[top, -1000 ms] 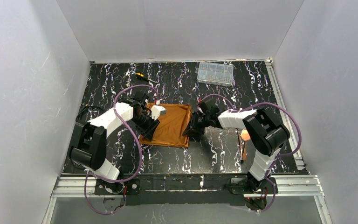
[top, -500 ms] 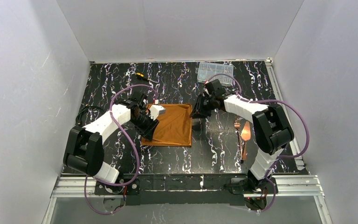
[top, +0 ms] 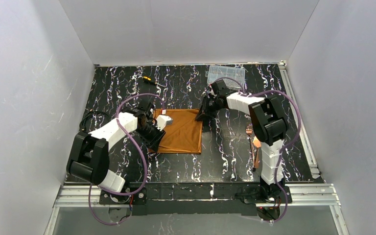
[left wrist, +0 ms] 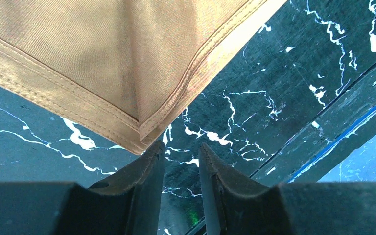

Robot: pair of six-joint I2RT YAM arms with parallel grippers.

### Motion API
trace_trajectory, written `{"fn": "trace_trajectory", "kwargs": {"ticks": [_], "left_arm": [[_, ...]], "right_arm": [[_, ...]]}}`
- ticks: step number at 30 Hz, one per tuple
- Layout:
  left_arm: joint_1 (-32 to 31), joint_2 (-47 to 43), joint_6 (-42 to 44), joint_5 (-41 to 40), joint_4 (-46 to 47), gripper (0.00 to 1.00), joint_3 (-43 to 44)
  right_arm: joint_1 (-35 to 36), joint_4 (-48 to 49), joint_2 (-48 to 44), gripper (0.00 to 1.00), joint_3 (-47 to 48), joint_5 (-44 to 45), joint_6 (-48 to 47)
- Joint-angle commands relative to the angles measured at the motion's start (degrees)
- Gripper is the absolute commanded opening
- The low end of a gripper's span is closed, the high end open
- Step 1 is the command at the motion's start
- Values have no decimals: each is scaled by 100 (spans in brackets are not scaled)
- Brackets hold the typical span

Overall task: Fold the napkin into a case and place the utensils inside
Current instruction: Smooth out the top corner of the smaller-rectangle-folded napkin at the center of the board.

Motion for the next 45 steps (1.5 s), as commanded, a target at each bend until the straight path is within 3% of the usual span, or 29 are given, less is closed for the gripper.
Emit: {"fn": "trace_trajectory", "kwargs": {"ticks": [1, 6, 9, 16, 21, 29, 34, 45], "left_arm": [[0, -13, 127, -60, 57, 29, -188], [1, 121, 191, -46, 150, 25, -313], [10, 122, 248, 82, 68, 22, -281], [25, -539, 361, 684, -1036, 24, 693], [25, -553, 561, 837, -1358, 31, 952], [64, -94, 115, -45, -132, 32, 539], [95, 216, 25, -234, 281, 32, 571], [95, 374, 85, 29, 212, 30, 536]], "right_arm": [[-153, 31, 404, 21, 489, -440, -116], [-156, 76, 531, 21, 549, -657, -124], [-168, -36, 491, 28, 664, -748, -216], [-41, 37, -339, 41, 446, -688, -108], [463, 227, -1103, 38, -646, -434, 80], [934, 820, -1739, 33, -2241, -406, 491], [934, 694, -1811, 32, -2476, -370, 352], [935, 456, -1755, 31, -2577, -396, 101]]}}
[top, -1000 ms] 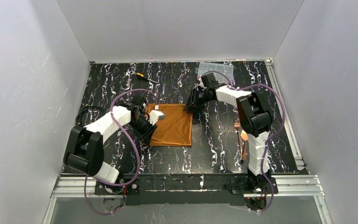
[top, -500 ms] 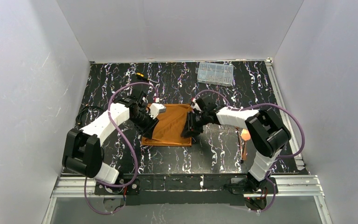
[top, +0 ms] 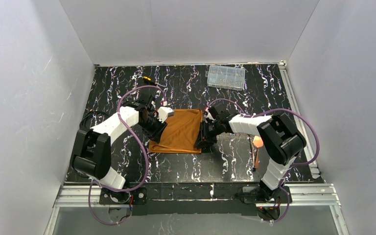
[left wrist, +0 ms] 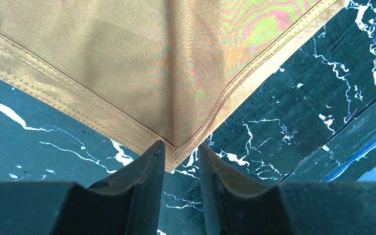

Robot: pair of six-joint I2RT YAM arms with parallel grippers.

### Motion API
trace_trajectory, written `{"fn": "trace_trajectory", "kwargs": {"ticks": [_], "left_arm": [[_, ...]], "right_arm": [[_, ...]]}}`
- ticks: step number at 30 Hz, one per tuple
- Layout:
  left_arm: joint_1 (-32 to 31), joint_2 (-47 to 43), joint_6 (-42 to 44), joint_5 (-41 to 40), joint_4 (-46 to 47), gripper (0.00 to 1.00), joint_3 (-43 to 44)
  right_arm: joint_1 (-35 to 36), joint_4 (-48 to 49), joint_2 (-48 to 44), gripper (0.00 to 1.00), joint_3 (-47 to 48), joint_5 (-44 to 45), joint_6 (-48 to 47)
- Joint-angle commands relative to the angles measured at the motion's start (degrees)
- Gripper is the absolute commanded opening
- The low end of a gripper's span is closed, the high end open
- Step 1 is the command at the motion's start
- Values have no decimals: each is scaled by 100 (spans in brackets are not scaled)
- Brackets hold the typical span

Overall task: Fold the napkin into a case and place the utensils inside
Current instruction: Smooth out the top corner of the smaller-rectangle-folded napkin at the center of the board.

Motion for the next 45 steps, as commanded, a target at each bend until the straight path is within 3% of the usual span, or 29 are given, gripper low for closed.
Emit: {"fn": "trace_trajectory", "kwargs": {"ticks": [1, 18, 29, 32, 36, 45], "left_arm": [[20, 45, 57, 184, -61, 30, -34], [16, -5, 263, -140, 258, 28, -538], [13, -80, 287, -184, 442, 28, -829], [14, -86, 205, -79, 428, 28, -796], [20, -83, 147, 5, 385, 28, -775], [21, -209, 206, -67, 362, 27, -1043]], "right_arm": [[-1, -111, -173, 31, -39, -20, -182], [-62, -364, -266, 31, 54, -19, -356], [-219, -635, -131, 33, 533, -457, -490], [-350, -883, 40, 38, 1032, -827, -672], [-605, -1468, 531, 41, 2050, -658, -1089], [-1144, -1495, 2504, 34, 3783, -1150, -1263]]}}
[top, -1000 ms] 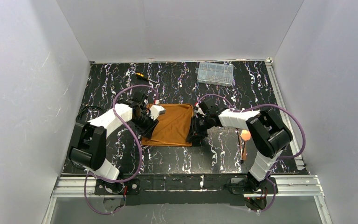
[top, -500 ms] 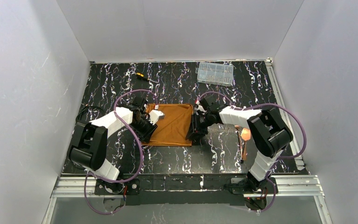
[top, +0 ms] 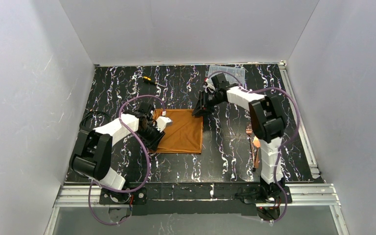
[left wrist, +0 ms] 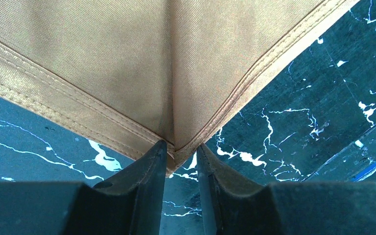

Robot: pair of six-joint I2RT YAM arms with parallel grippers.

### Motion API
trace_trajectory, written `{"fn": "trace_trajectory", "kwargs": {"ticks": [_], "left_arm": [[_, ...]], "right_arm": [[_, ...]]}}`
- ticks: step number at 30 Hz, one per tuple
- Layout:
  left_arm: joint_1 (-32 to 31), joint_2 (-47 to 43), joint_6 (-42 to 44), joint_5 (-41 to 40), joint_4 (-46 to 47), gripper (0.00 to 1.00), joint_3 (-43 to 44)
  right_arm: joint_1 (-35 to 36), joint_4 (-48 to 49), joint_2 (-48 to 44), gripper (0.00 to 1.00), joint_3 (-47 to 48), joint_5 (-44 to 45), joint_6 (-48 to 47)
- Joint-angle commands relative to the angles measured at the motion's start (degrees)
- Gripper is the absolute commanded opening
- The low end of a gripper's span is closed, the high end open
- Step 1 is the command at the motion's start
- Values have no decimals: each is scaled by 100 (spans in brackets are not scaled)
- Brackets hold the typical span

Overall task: Fold the napkin into a case and place the utensils inside
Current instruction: Smooth out the top corner of the smaller-rectangle-folded napkin at the center of the board.

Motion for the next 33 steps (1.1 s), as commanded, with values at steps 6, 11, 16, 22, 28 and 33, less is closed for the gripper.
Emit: {"fn": "trace_trajectory", "kwargs": {"ticks": [6, 11, 16, 22, 28, 33], "left_arm": [[17, -121, 50, 88, -147, 26, -144], [16, -277, 68, 198, -406, 26, 47], [19, -703, 135, 387, -1168, 26, 586], [12, -1059, 242, 444, -1724, 31, 778], [17, -806, 29, 338, -1268, 34, 764], [21, -282, -211, 177, -711, 34, 885]], "right_arm": [[-195, -583, 1676, 34, 1307, -890, -459], [-198, -722, 1576, 37, 1338, -916, -539], [-283, -671, 1082, 45, 1296, -820, -412], [-458, -608, 650, 58, 1384, -529, -430], [-496, -632, 160, 64, 1097, 51, -599], [-445, -319, -443, 57, 208, 621, -495]]}}
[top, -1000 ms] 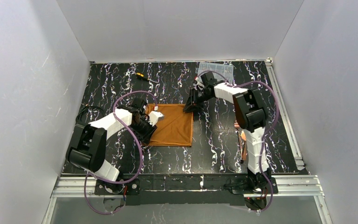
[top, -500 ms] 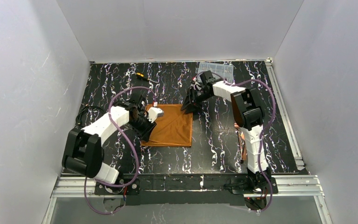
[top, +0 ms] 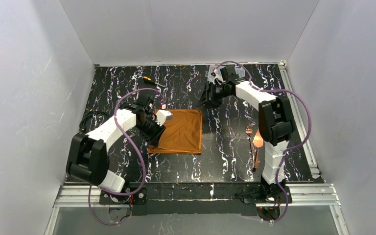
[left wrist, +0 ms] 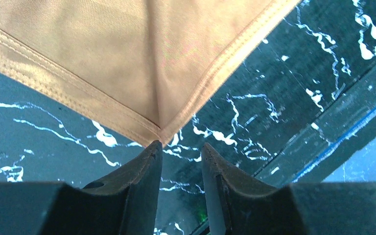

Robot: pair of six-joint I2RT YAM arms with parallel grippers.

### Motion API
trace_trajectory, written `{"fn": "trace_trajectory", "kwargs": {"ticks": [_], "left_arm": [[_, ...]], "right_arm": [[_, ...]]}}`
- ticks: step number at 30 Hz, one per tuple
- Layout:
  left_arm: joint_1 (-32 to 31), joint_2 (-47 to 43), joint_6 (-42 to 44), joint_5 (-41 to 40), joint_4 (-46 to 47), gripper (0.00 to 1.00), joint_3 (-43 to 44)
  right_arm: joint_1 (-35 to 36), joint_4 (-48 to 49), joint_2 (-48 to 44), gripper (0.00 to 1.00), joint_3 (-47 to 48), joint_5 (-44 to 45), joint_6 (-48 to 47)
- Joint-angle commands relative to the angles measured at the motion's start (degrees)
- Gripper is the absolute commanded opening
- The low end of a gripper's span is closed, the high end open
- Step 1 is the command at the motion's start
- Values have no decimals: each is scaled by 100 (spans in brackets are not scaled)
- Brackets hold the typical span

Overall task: Fold the napkin into a case and place the utensils inside
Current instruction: Smooth out the top corner of the smaller-rectangle-folded napkin at the center of the board.

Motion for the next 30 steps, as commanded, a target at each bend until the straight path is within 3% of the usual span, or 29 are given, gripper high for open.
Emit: {"fn": "trace_trajectory", "kwargs": {"ticks": [1, 6, 30], "left_arm": [[20, 347, -188, -112, 473, 34, 131], [15, 666, -76, -335, 634, 33, -47], [15, 333, 206, -706, 931, 26, -757]], "right_arm": [[75, 177, -629, 55, -697, 640, -3], [70, 150, -948, 54, -1140, 920, -80], [356, 482, -1110, 56, -1819, 1129, 225]]}}
